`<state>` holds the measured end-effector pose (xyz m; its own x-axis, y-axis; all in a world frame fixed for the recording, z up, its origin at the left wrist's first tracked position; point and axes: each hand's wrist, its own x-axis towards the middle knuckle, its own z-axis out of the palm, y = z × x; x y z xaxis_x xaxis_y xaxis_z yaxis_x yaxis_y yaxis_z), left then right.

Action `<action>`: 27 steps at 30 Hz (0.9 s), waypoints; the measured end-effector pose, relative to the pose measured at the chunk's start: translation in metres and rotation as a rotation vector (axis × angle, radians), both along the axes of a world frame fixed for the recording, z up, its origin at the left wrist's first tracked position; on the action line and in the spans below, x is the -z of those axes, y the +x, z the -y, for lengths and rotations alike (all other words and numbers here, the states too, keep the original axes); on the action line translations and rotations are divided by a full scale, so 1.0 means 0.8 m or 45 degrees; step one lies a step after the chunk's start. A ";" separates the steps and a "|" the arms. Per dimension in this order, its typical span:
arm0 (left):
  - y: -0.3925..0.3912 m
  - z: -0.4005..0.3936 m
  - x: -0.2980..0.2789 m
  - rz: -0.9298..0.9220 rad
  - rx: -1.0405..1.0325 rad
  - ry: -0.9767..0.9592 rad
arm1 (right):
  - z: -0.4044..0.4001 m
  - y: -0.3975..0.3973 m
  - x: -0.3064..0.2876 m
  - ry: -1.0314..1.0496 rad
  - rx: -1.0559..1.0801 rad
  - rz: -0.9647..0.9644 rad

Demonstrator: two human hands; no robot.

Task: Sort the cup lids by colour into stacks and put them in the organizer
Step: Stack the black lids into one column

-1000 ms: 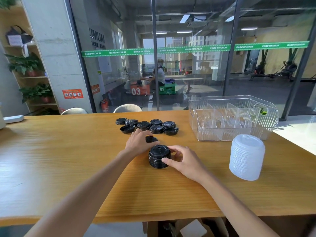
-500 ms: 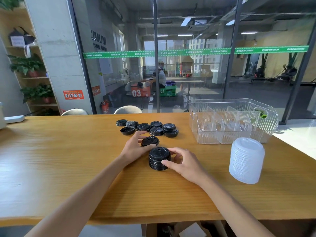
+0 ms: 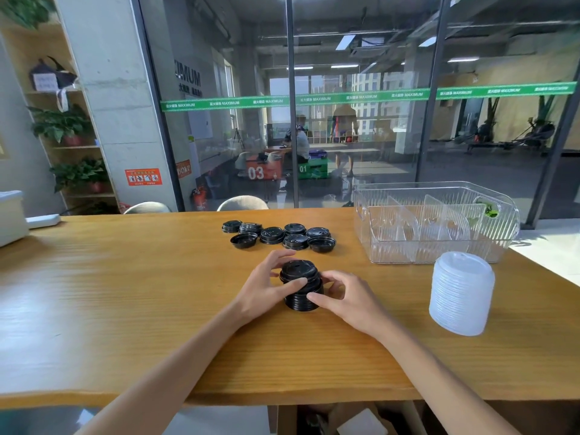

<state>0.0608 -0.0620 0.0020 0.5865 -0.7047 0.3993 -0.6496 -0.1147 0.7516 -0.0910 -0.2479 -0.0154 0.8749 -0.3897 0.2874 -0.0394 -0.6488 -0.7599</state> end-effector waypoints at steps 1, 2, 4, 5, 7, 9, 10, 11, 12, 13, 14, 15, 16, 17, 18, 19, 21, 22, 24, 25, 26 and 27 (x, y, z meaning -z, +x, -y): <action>-0.001 0.000 0.000 0.008 -0.002 0.001 | 0.000 0.000 0.000 0.000 0.001 0.006; -0.002 -0.001 0.000 0.011 -0.006 0.001 | 0.000 0.001 0.001 0.001 0.003 0.013; -0.004 -0.003 -0.002 0.011 -0.008 0.006 | 0.000 0.000 0.002 0.007 0.007 0.023; -0.005 -0.005 -0.002 0.014 -0.008 0.009 | 0.000 0.000 0.003 0.007 0.007 0.024; -0.006 -0.007 -0.003 0.014 -0.011 0.009 | 0.001 0.000 0.003 0.003 0.000 0.026; -0.008 -0.008 -0.005 0.007 -0.006 0.014 | 0.001 0.000 0.002 0.002 -0.020 0.023; -0.010 -0.009 -0.005 0.006 0.003 0.026 | 0.000 0.000 0.002 0.000 -0.028 0.024; -0.011 -0.009 -0.005 0.009 0.014 0.040 | 0.000 0.000 0.002 -0.001 -0.032 0.025; -0.012 -0.009 -0.005 0.011 0.024 0.052 | 0.000 0.000 0.002 0.001 -0.032 0.024; -0.013 -0.009 -0.005 0.012 0.032 0.058 | 0.000 0.000 0.002 0.009 -0.029 0.022; -0.014 -0.009 -0.005 0.012 0.037 0.061 | 0.000 0.000 0.001 0.018 -0.027 0.020; -0.014 -0.010 -0.005 0.011 0.039 0.063 | 0.000 0.000 0.001 0.023 -0.026 0.018; -0.014 -0.011 -0.006 0.012 0.041 0.063 | 0.000 -0.001 0.001 0.023 -0.027 0.016; -0.014 -0.011 -0.006 0.015 0.042 0.063 | 0.000 -0.001 0.001 0.020 -0.031 0.015; -0.015 -0.012 -0.007 0.019 0.043 0.063 | -0.001 -0.002 0.001 0.017 -0.035 0.016; -0.015 -0.013 -0.007 0.024 0.044 0.061 | -0.001 -0.002 0.001 0.014 -0.039 0.019; -0.015 -0.014 -0.007 0.019 0.046 0.054 | 0.000 -0.003 0.001 0.007 -0.046 0.024; -0.015 -0.014 -0.006 0.011 0.047 0.050 | 0.000 -0.003 0.001 0.005 -0.050 0.026; -0.015 -0.016 -0.005 -0.009 0.052 0.050 | 0.000 -0.004 0.001 0.005 -0.059 0.028; -0.015 -0.017 -0.005 -0.016 0.056 0.053 | 0.000 -0.004 0.001 0.004 -0.062 0.026; -0.015 -0.018 -0.005 -0.022 0.058 0.054 | 0.000 -0.004 0.001 0.002 -0.065 0.024; -0.016 -0.019 -0.005 -0.026 0.060 0.056 | 0.000 -0.004 0.001 0.003 -0.066 0.022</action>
